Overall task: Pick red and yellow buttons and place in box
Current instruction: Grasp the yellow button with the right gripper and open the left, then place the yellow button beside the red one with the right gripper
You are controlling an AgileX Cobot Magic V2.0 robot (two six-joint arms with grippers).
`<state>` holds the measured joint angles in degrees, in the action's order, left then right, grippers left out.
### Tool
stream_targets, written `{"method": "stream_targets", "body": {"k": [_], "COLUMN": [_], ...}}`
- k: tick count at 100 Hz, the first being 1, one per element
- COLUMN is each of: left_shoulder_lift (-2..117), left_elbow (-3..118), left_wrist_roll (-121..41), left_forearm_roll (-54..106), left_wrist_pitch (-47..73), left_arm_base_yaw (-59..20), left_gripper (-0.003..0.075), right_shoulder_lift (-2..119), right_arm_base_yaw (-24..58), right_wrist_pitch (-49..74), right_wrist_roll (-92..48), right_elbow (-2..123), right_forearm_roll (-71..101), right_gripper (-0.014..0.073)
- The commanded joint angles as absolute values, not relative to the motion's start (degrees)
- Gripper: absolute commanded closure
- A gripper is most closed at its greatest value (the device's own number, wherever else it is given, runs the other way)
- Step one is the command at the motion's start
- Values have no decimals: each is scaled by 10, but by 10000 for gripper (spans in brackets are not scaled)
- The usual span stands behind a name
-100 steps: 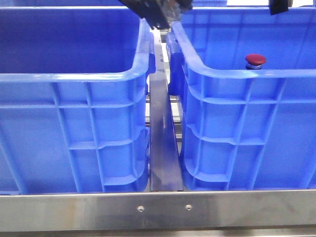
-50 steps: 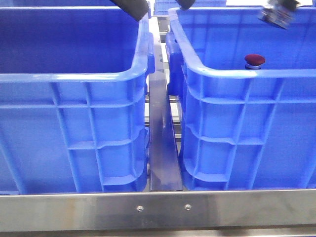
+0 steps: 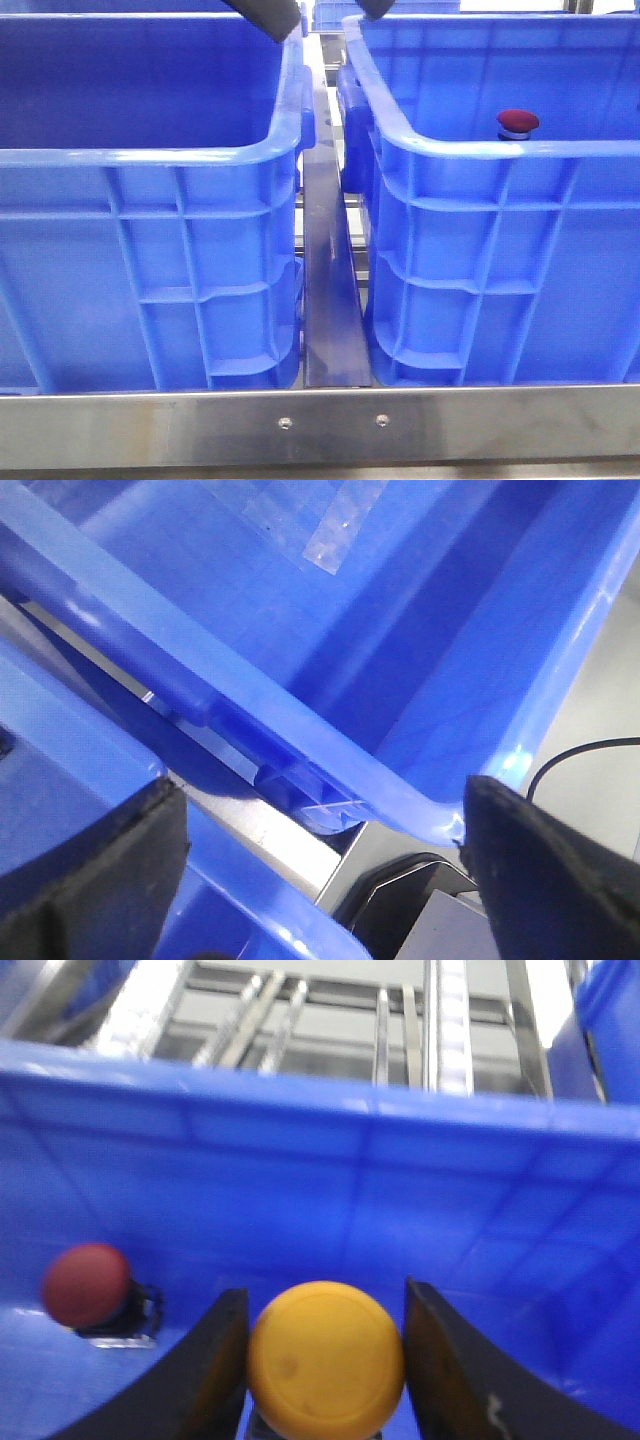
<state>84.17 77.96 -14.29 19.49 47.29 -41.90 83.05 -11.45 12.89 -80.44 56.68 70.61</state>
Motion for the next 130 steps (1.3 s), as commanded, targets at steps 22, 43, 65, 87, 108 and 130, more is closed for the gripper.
{"method": "stream_targets", "body": {"k": [22, 43, 65, 87, 108, 130], "left_shoulder_lift": [815, 815, 815, 815, 815, 815], "left_elbow": [799, 799, 799, 799, 799, 799], "left_wrist_roll": [-142, -142, -142, -142, -142, -142], "left_forearm_roll": [209, 209, 208, 208, 208, 208], "left_wrist_pitch": [447, 445, 439, 433, 428, 428], "left_arm_base_yaw": [-423, -423, -423, -423, -423, -423], "left_gripper": [186, 186, 186, 186, 186, 186], "right_shoulder_lift": [924, 983, 1011, 1012, 1010, 1006], "right_arm_base_yaw": [-118, -117, -117, -117, -117, -117], "right_wrist_pitch": [122, 137, 139, 141, 145, 157], "right_wrist_roll": [-816, -816, -818, -818, -818, -818], "right_elbow": [659, 699, 710, 710, 710, 710], "right_forearm_roll": [741, 772, 772, 772, 774, 774], "right_gripper": [348, 348, 348, 286, 125, 126]}}
